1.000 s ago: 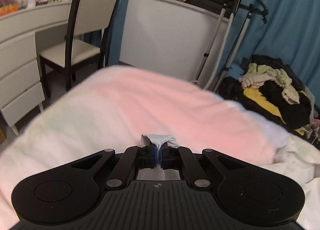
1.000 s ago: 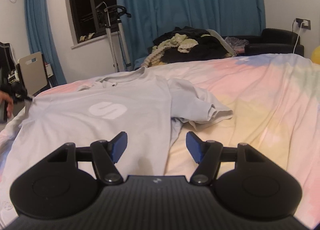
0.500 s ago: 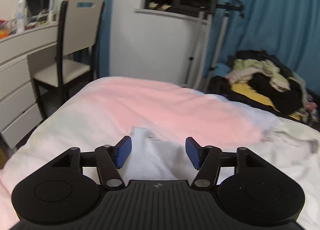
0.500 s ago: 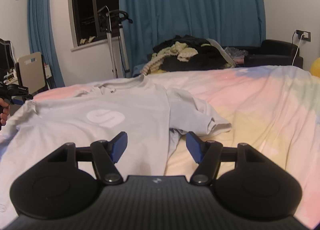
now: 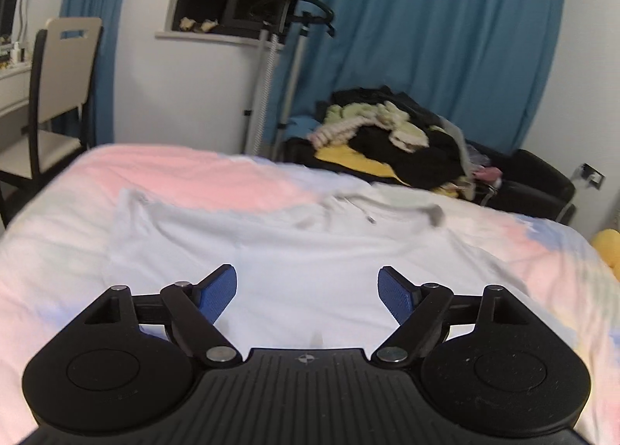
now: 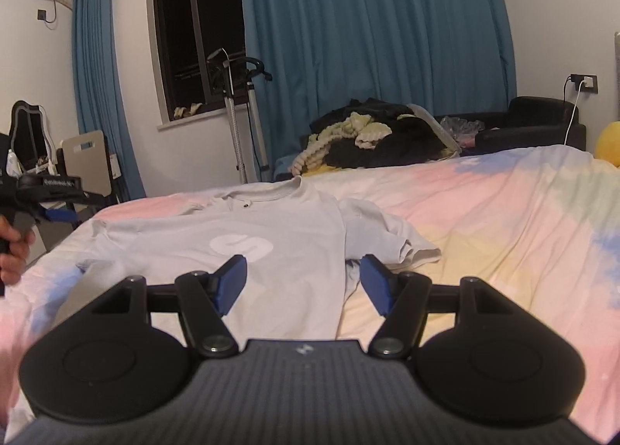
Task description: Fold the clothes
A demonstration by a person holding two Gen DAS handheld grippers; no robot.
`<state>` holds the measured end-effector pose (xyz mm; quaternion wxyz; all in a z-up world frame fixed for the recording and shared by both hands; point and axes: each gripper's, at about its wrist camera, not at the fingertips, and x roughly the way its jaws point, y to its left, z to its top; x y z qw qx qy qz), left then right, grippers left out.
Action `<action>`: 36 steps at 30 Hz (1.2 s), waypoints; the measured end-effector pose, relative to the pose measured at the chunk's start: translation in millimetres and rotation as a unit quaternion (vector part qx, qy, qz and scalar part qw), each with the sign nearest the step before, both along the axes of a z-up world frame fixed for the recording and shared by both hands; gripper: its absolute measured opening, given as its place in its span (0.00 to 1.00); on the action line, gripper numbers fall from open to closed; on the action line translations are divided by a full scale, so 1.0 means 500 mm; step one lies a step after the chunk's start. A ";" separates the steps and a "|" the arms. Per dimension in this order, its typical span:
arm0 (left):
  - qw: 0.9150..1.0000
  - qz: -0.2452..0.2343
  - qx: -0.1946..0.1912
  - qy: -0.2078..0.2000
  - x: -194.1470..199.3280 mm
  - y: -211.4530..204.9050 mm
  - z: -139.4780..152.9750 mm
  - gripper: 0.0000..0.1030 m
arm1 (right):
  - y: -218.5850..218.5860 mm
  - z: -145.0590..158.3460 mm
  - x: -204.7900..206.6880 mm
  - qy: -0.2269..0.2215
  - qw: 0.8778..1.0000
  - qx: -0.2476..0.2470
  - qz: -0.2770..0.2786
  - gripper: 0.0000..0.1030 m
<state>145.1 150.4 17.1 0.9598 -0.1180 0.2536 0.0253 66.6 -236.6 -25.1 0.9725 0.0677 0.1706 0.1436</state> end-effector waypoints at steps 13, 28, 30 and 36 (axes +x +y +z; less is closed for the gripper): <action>0.997 -0.037 -0.062 0.028 -0.112 -0.140 -0.096 0.81 | -0.019 -0.010 -0.003 0.020 1.000 0.014 -0.015 0.64; 0.997 -0.052 -0.042 0.038 -0.152 -0.169 -0.125 0.84 | -0.032 -0.035 0.068 0.054 0.997 0.016 -0.045 0.64; 0.996 -0.054 -0.050 0.046 -0.145 -0.168 -0.130 0.84 | -0.037 -0.040 0.085 0.053 0.997 0.006 -0.051 0.64; 0.995 -0.054 -0.062 0.060 -0.137 -0.167 -0.143 0.85 | -0.082 -0.052 0.154 0.059 0.996 0.021 -0.062 0.64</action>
